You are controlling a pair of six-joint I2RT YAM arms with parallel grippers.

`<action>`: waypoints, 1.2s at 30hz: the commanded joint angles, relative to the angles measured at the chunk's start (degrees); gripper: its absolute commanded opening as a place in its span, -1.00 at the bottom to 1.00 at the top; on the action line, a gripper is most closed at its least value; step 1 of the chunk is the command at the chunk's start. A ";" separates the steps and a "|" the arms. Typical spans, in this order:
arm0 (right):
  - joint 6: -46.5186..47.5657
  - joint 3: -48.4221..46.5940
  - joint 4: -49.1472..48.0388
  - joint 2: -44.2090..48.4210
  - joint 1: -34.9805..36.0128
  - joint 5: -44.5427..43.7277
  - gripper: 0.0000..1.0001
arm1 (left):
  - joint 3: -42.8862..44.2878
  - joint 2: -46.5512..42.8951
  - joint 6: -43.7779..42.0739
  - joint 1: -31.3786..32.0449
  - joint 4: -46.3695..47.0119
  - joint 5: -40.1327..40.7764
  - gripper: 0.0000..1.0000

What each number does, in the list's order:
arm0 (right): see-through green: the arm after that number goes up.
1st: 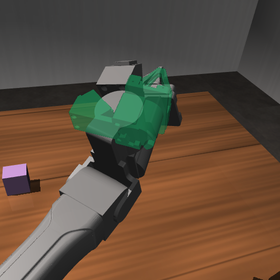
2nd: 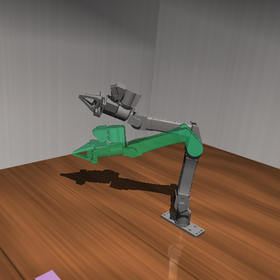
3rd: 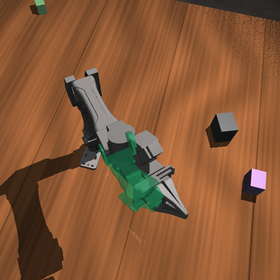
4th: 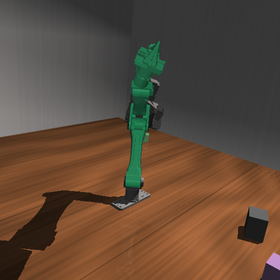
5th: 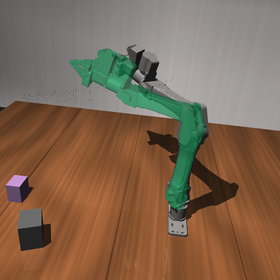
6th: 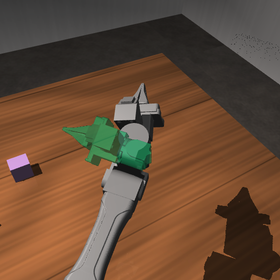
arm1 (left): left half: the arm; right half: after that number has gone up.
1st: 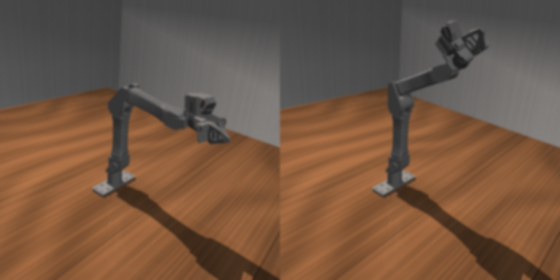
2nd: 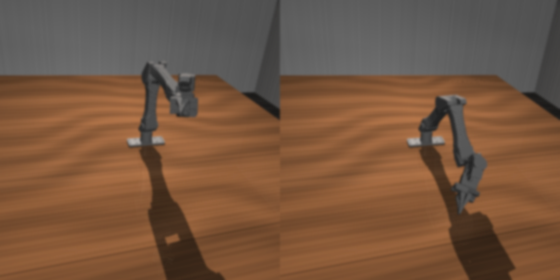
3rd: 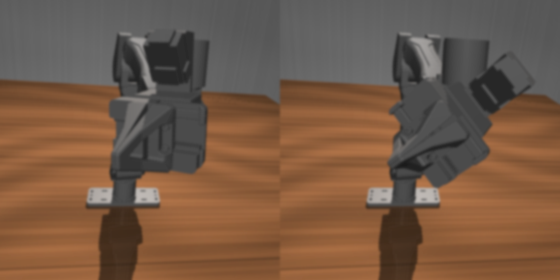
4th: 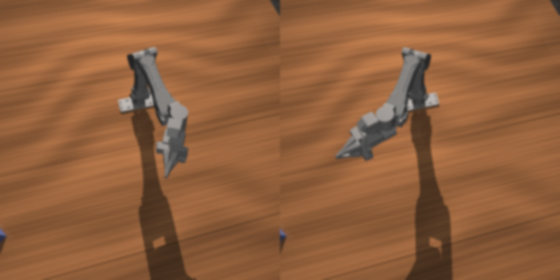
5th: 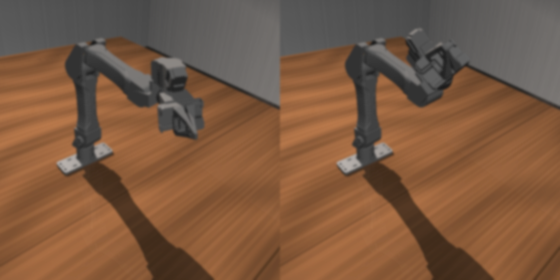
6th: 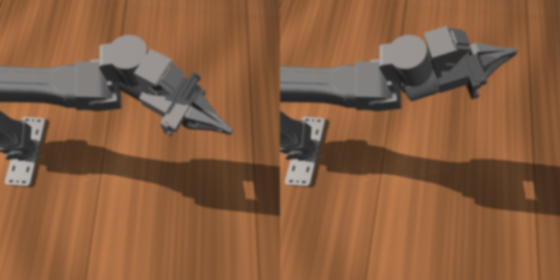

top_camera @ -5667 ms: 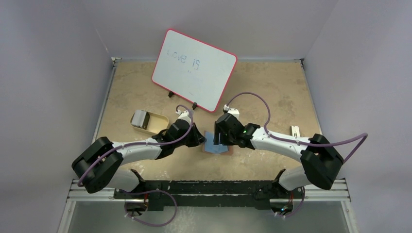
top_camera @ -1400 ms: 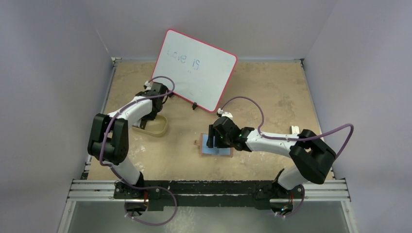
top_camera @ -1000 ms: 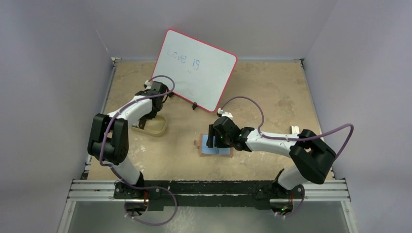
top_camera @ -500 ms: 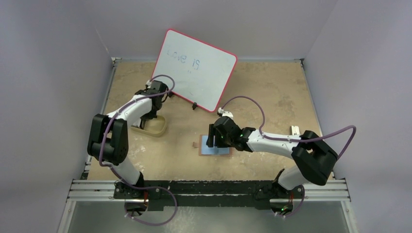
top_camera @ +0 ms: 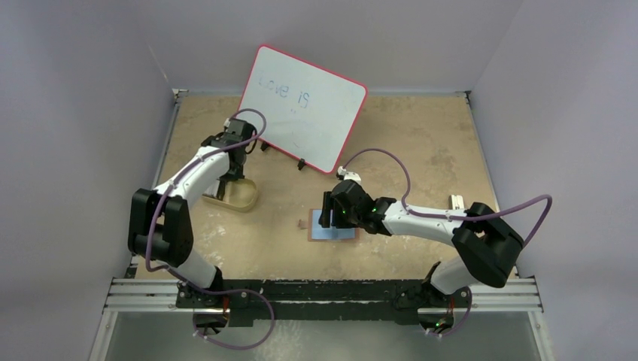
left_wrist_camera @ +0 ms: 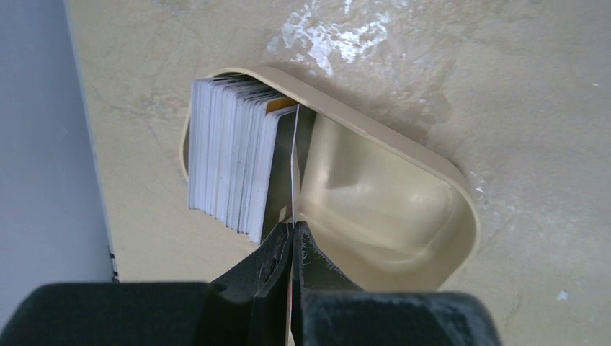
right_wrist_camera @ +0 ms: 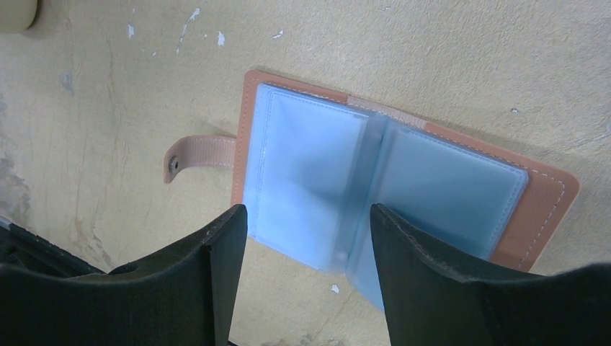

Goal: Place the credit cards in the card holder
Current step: Pick up the credit card from the storage box, then insert the credit card into the card holder.

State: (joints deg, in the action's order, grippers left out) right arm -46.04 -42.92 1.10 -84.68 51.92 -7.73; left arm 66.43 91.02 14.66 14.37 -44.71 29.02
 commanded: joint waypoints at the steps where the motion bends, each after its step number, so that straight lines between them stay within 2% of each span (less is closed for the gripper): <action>1: -0.41 0.19 -1.38 1.82 0.15 0.97 0.31 | 2.78 -4.36 2.55 -0.22 -0.78 -6.15 -1.00; 7: -1.34 1.64 -3.16 3.06 0.16 5.51 0.31 | 0.63 -10.25 5.88 -0.22 2.81 -20.62 -1.00; 13: -1.46 1.64 -2.12 3.91 0.09 4.67 0.31 | -3.38 -16.84 10.66 -0.22 8.30 -32.28 -1.00; 21: -0.94 -0.58 4.89 6.25 -0.04 0.21 0.27 | -12.89 -22.30 23.10 0.49 20.89 -51.70 -1.00; 26: -1.35 -1.22 7.66 7.39 -0.29 -1.13 0.17 | -20.58 -25.64 32.29 6.36 33.02 -52.95 -1.00; 31: -1.81 -1.80 11.02 8.53 -1.15 -3.29 0.12 | -26.75 -24.72 41.94 12.63 46.67 -54.42 -1.00; 36: -1.89 0.25 12.01 10.71 -3.33 -3.52 -0.04 | -32.10 -22.94 46.15 15.61 54.59 -52.59 -1.00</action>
State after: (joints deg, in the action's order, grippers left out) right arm -47.40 -42.48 11.14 -76.69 50.28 -8.69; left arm 37.54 67.02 53.93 28.53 -3.29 -23.38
